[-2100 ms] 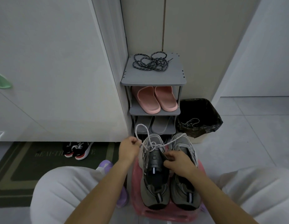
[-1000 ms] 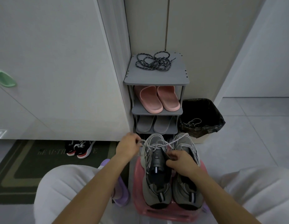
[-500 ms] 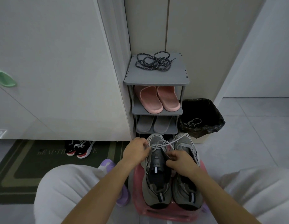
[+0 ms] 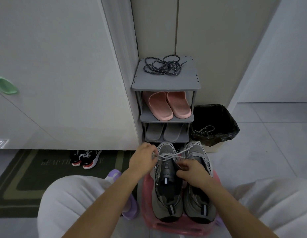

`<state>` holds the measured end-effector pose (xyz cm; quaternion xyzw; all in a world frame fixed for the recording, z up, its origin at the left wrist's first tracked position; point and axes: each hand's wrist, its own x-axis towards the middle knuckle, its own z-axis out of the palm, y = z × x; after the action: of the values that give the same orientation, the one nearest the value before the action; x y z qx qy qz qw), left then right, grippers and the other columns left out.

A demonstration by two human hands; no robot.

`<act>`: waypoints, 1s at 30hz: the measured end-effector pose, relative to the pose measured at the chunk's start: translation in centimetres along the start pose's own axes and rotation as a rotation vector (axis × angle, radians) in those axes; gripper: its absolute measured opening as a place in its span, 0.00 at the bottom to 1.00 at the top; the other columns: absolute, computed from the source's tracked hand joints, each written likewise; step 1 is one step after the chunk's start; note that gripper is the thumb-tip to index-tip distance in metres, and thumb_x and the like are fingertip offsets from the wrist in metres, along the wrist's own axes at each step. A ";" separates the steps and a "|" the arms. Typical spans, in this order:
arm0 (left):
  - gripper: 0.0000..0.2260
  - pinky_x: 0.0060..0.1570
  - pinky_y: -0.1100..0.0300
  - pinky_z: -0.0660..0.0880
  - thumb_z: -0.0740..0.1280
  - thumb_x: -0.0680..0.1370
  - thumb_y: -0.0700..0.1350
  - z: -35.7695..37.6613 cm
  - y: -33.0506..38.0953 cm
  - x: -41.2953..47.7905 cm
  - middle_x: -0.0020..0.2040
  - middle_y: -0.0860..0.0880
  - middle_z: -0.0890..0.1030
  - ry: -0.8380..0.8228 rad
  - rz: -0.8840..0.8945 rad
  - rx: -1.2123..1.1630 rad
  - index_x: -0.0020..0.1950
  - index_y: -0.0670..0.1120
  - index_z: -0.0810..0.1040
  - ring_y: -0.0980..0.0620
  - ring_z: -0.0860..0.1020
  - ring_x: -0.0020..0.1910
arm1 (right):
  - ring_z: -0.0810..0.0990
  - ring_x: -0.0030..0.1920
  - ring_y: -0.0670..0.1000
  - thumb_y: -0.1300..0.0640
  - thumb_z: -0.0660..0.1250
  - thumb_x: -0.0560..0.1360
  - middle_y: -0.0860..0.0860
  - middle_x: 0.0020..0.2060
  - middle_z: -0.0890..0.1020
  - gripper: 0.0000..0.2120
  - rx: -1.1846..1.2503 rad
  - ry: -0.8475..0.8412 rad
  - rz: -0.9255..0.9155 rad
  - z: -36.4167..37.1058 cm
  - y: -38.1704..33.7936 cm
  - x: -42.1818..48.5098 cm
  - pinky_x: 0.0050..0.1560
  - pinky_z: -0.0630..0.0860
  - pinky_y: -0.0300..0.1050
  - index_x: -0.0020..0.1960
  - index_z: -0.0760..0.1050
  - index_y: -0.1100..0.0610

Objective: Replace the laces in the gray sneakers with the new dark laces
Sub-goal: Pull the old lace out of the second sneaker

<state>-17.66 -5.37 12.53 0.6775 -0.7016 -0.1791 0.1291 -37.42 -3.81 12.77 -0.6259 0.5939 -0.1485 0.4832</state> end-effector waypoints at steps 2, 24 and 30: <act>0.08 0.53 0.56 0.73 0.63 0.77 0.45 0.5 0.3 -0.3 0.59 0.51 0.72 -0.045 0.072 0.064 0.52 0.48 0.79 0.51 0.70 0.59 | 0.80 0.53 0.47 0.62 0.68 0.70 0.51 0.52 0.83 0.16 -0.007 0.002 -0.006 0.0 0.0 0.0 0.55 0.74 0.39 0.58 0.79 0.55; 0.09 0.56 0.60 0.66 0.64 0.77 0.52 0.9 -0.2 -0.6 0.57 0.52 0.73 0.042 0.106 0.170 0.55 0.52 0.79 0.52 0.69 0.60 | 0.80 0.53 0.48 0.60 0.68 0.70 0.50 0.50 0.83 0.15 -0.026 -0.005 -0.004 0.1 0.1 0.0 0.54 0.74 0.40 0.57 0.80 0.53; 0.06 0.48 0.60 0.68 0.65 0.77 0.50 0.9 -0.8 0.1 0.50 0.53 0.74 0.087 -0.034 0.037 0.47 0.50 0.80 0.53 0.70 0.53 | 0.80 0.54 0.47 0.60 0.68 0.71 0.50 0.51 0.83 0.15 -0.016 -0.013 -0.002 0.1 0.1 0.0 0.54 0.73 0.39 0.57 0.80 0.53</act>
<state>-17.37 -5.38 11.35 0.6986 -0.6870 -0.1389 0.1439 -37.40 -3.73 12.68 -0.6311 0.5914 -0.1400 0.4820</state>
